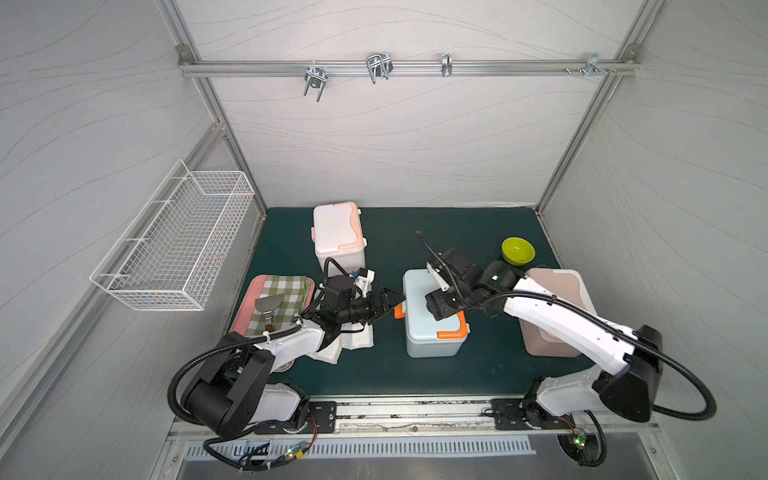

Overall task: Open first aid kits and take out gauze
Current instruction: Fasten the fastener of the first aid kit.

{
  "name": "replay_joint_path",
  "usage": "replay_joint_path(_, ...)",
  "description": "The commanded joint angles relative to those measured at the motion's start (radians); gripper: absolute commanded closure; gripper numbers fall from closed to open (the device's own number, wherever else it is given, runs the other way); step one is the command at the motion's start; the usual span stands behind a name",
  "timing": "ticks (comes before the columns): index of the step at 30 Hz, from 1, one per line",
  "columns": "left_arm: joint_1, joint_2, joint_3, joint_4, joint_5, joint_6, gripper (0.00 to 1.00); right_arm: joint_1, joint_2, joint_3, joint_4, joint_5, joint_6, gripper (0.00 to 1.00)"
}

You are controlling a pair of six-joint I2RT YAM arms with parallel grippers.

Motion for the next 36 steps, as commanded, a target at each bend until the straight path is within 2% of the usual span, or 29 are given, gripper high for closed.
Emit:
replay_joint_path(1,-0.026,0.046,0.011,0.137,0.039,-0.019,0.01,-0.077,-0.089,-0.046,0.021,-0.086,0.006,0.19)
replay_joint_path(10,-0.093,0.138,0.026,0.32,0.052,-0.086,0.01,-0.241,-0.186,-0.174,0.059,-0.257,-0.016,0.14)
replay_joint_path(14,-0.107,0.122,0.014,0.382,0.067,-0.116,0.01,-0.247,-0.181,-0.221,0.094,-0.323,-0.013,0.14)
replay_joint_path(22,-0.112,0.056,-0.001,0.353,0.053,-0.113,0.01,-0.247,-0.161,-0.237,0.122,-0.374,-0.007,0.14)
replay_joint_path(36,-0.112,0.002,-0.015,0.314,0.033,-0.105,0.01,-0.245,-0.144,-0.255,0.129,-0.379,-0.006,0.14)
